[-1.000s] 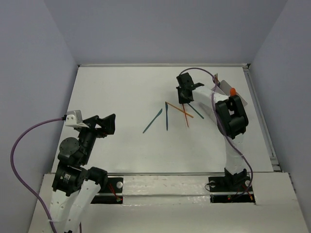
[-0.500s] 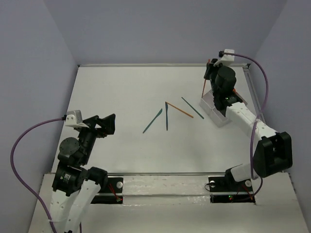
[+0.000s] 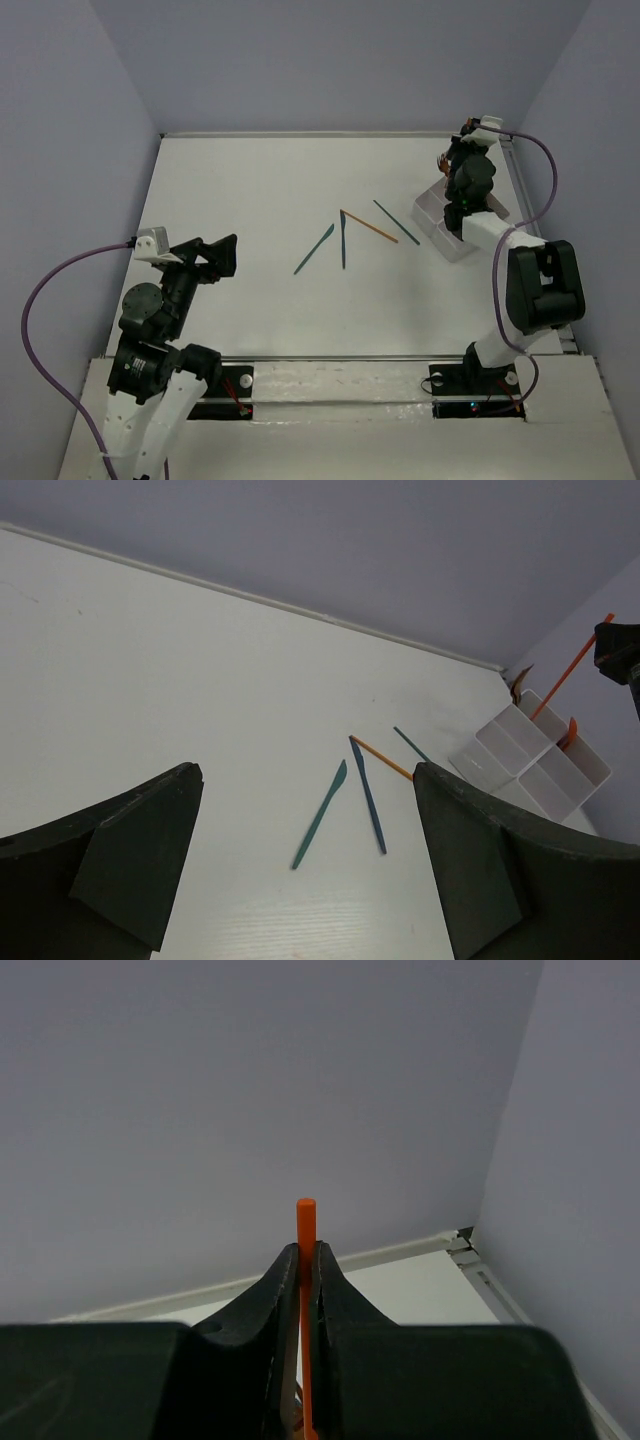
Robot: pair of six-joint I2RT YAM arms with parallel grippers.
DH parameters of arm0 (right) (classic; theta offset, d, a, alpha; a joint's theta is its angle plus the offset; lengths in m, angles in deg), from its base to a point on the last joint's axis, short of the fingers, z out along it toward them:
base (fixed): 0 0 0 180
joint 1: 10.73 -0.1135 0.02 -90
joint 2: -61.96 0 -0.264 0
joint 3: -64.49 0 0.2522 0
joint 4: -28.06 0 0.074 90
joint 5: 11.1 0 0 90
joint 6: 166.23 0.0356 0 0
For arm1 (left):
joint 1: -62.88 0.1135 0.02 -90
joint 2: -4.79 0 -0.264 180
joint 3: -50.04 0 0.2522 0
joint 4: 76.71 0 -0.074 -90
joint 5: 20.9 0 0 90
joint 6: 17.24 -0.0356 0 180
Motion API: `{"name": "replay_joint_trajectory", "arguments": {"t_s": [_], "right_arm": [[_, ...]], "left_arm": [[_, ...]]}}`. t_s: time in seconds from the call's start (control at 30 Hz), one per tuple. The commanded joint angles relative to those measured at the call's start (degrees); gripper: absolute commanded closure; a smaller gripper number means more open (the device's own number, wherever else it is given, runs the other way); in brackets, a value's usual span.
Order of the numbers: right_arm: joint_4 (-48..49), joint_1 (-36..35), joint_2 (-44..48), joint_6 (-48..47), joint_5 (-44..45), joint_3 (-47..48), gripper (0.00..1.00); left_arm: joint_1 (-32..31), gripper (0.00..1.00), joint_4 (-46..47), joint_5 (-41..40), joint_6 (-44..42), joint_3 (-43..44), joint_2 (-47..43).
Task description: Sort the eating utensils into containers
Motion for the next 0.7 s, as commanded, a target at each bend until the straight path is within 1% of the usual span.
{"name": "replay_joint_trajectory", "arguments": {"t_s": [0.0, 0.23, 0.47, 0.53, 0.6, 0.63, 0.67], "right_arm": [[12.77, -0.32, -2.75, -5.20, 2.74, -0.54, 0.93], [21.11, -0.32, -6.89, -8.45, 5.38, -4.41, 0.93], [23.67, -0.32, -7.07, -8.72, 6.60, -8.45, 0.93], [23.67, -0.32, -6.37, -7.58, 6.35, -10.03, 0.83], [23.06, -0.32, -5.32, -6.70, 5.65, -10.83, 0.69], [21.06, -0.32, -4.70, -5.39, 5.38, -10.92, 0.58], [19.90, -0.32, -2.87, -4.69, 4.42, -11.01, 0.54]], "left_arm": [[0.31, 0.01, 3.10, 0.65, -1.17, -0.16, 0.70], [0.31, 0.01, 3.19, 0.73, -1.34, -0.07, 1.32], [0.31, 0.01, 3.27, 1.00, -1.25, -0.16, 1.23], [0.31, 0.01, 3.19, 1.00, -1.25, -0.16, 0.97], [0.31, 0.01, 3.27, 1.09, -1.25, -0.16, 0.97], [0.31, 0.01, 3.36, 1.17, -1.25, -0.16, 0.97], [0.31, 0.01, 3.36, 1.17, -1.25, -0.16, 1.06]]}}
